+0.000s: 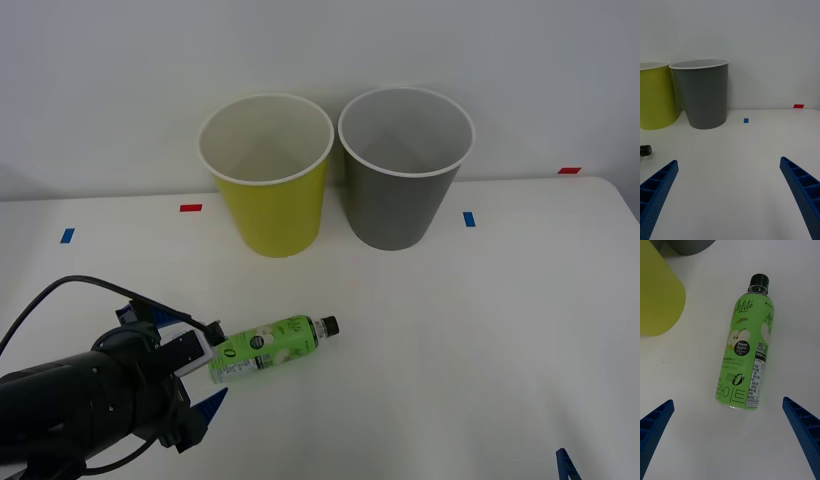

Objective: Put cans in the gray bin and PET bottles in the light green bin.

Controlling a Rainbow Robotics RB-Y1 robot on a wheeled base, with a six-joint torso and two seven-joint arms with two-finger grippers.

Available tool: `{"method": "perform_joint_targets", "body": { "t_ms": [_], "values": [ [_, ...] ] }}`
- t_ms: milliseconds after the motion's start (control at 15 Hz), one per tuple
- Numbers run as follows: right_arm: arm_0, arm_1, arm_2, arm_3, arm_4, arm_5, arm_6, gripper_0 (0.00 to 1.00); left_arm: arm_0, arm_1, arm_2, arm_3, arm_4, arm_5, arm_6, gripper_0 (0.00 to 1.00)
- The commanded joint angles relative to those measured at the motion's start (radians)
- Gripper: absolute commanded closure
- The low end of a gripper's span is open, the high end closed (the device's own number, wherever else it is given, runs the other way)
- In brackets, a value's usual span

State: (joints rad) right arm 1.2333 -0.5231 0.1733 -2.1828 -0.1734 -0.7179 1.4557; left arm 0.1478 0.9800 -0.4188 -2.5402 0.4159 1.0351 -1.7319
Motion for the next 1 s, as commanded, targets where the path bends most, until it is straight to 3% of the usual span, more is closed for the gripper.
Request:
{"method": "perform_joint_targets", "body": {
  "t_ms": [67,600,1000],
  "values": [
    [0.0,0.0,0.0,0.0,0.0,0.0,0.0,0.06,-0.062,-0.063,-0.002,0.0,0.066,0.091,-0.032,0.0],
    [0.0,0.0,0.0,0.0,0.0,0.0,0.0,0.06,-0.079,-0.075,-0.003,0.009,0.063,0.1,-0.077,0.0],
    [0.0,0.0,0.0,0.0,0.0,0.0,0.0,0.06,-0.093,-0.077,-0.011,0.018,0.08,0.102,-0.046,0.0]
  ]
}}
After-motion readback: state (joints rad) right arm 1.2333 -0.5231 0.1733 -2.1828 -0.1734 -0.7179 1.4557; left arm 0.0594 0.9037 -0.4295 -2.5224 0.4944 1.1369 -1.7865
